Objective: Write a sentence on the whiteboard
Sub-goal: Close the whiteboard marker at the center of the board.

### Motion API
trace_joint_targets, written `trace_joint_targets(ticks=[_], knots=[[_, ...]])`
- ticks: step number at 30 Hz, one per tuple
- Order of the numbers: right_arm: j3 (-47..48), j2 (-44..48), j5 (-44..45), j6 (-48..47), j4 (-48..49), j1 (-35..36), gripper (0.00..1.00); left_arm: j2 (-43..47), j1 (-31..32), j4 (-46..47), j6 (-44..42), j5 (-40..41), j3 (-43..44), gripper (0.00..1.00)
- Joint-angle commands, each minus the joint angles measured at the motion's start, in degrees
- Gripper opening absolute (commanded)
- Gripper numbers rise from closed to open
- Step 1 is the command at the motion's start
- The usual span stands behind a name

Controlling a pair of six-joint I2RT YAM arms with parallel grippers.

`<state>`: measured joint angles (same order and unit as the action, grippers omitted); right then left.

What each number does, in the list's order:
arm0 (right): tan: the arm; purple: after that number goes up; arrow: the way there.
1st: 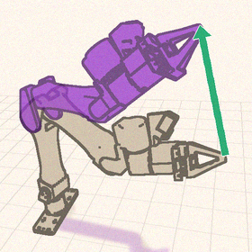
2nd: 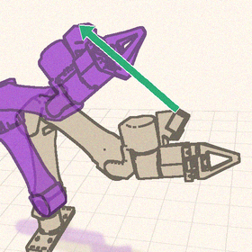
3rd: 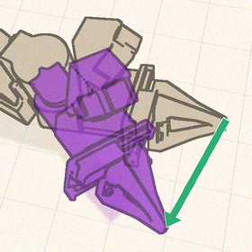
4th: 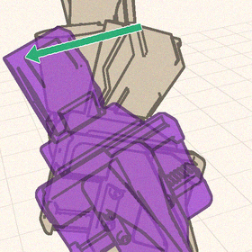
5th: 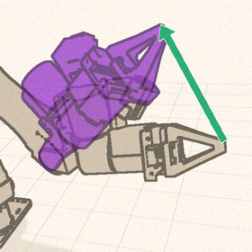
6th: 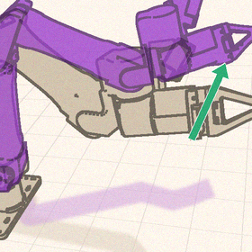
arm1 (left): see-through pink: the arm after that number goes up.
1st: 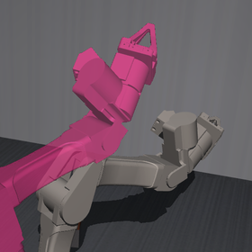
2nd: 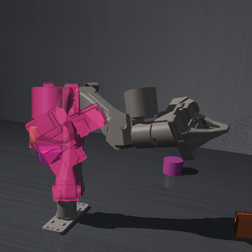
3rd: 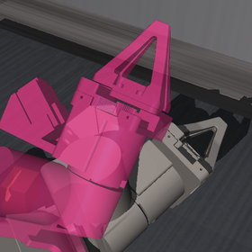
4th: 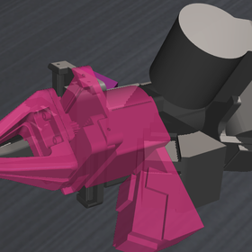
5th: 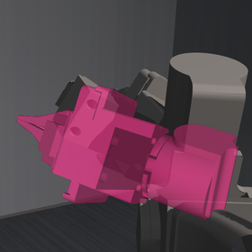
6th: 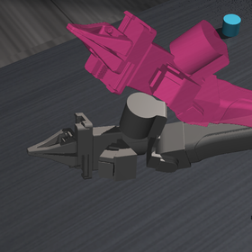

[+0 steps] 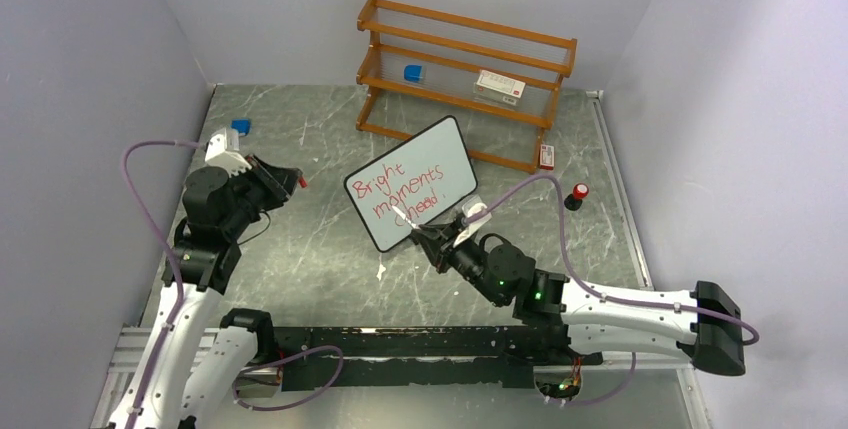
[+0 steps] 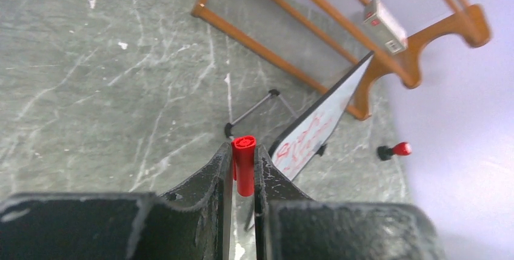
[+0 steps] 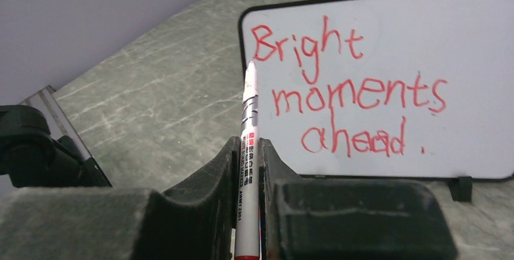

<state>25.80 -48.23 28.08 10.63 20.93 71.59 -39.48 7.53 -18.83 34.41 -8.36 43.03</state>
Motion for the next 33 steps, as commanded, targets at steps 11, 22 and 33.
trace_joint_targets(ticks=[11,22,33], knots=[[0.7,-12.8,4.0,-15.4,33.4,8.4,0.0,5.8,-0.5,19.1,29.3,-10.6,-10.7,0.05],[5.1,-24.4,4.0,-20.7,43.1,9.0,0.0,6.9,-0.3,23.7,36.3,-16.5,-13.7,0.05],[8.8,-29.0,4.9,-21.9,43.9,9.0,0.0,6.9,-0.3,25.2,38.0,-19.1,-13.2,0.05]])
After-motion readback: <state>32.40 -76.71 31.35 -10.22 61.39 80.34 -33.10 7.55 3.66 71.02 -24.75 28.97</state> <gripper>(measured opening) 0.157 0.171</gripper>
